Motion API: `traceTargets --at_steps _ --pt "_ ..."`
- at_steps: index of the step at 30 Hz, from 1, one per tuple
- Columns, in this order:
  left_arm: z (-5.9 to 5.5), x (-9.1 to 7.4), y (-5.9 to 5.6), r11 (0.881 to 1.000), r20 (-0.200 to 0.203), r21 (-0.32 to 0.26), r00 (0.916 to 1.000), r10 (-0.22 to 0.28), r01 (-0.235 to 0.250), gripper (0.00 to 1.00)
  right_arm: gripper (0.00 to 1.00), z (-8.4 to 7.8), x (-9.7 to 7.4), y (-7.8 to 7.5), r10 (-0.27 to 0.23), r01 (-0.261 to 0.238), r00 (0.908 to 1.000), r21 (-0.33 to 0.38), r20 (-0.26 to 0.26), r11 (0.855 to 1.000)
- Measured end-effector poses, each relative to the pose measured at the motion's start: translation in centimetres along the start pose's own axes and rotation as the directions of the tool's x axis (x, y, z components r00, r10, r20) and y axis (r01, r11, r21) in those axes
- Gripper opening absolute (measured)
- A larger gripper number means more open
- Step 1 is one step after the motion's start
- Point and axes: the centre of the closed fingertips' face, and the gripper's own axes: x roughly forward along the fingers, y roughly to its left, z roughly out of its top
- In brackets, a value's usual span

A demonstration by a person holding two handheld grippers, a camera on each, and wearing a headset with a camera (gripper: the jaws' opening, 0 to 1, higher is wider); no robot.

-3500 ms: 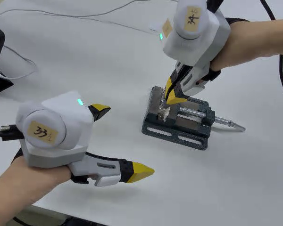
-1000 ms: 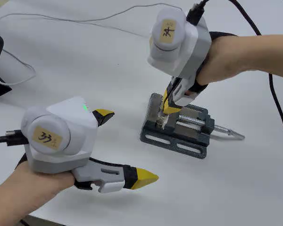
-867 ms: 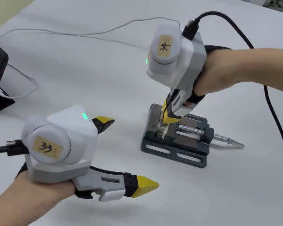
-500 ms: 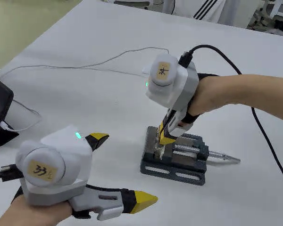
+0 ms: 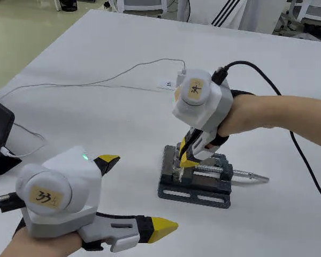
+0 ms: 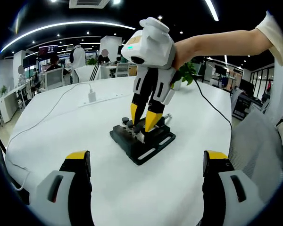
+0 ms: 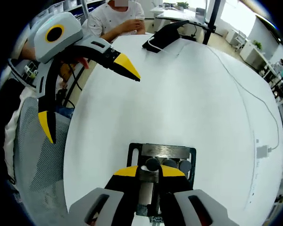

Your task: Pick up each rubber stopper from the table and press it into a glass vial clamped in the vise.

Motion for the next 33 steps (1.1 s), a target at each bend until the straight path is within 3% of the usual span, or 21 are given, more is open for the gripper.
traceTargets --at_steps 4,7,10,14,16,17,19,20,23,26,31,33 --pt "-0.1 -0.1 0.0 1.0 -0.002 -0.001 1.0 0.001 -0.001 0.99 0.34 -0.5 -0.3 0.6 -0.047 0.045 0.996 0.028 0.076 0.999" --pt "-0.1 -0.1 0.0 1.0 0.001 -0.005 1.0 0.002 -0.002 0.99 0.46 -1.3 -0.5 1.4 -0.062 0.053 0.9903 0.079 0.124 0.995" --pt "-0.2 -0.1 0.0 1.0 -0.001 -0.005 1.0 0.001 -0.001 0.99 0.55 -2.5 -0.9 2.2 -0.093 0.073 0.9825 0.125 0.161 0.989" --pt "-0.3 -0.1 -0.1 1.0 -0.004 -0.005 1.0 0.0 0.0 0.99 0.64 -3.6 -1.6 3.0 -0.142 0.099 0.965 0.195 0.221 0.976" --pt "-0.4 -0.1 -0.1 1.0 -0.005 -0.004 1.0 -0.002 0.002 0.99 0.7 -4.2 -2.0 3.6 -0.165 0.107 0.9549 0.231 0.247 0.967" --pt "-0.4 -0.1 -0.1 1.0 -0.006 -0.004 1.0 -0.003 0.003 0.99 0.72 -4.4 -2.3 3.8 -0.184 0.113 0.9452 0.261 0.269 0.959" --pt "-0.4 -0.2 0.0 1.0 -0.007 -0.002 1.0 -0.004 0.004 0.99 0.77 -5.0 -2.7 4.3 -0.201 0.122 0.9397 0.277 0.277 0.953" --pt "-0.4 -0.2 0.0 1.0 -0.008 -0.001 1.0 -0.003 0.003 0.99 0.79 -5.3 -3.0 4.5 -0.23 0.142 0.9276 0.294 0.294 0.945" --pt "-0.6 -0.3 0.0 1.0 -0.012 0.0 0.9999 -0.005 0.005 0.99 0.85 -6.2 -3.4 5.5 -0.258 0.14 0.9113 0.349 0.321 0.927" --pt "-0.8 -0.4 0.0 1.0 -0.02 0.003 0.9998 -0.008 0.008 0.99 0.89 -7.3 -3.5 6.3 -0.288 0.149 0.9 0.39 0.327 0.909" --pt "-1.1 -0.6 0.1 1.0 -0.034 0.004 0.9994 -0.01 0.011 0.99 0.98 -9.1 -3.7 7.0 -0.344 0.166 0.8737 0.455 0.344 0.875" --pt "-1.2 -0.6 0.2 1.0 -0.042 0.009 0.999 -0.011 0.012 0.99 0.99 -10.0 -3.9 7.2 -0.362 0.167 0.8685 0.488 0.339 0.857"
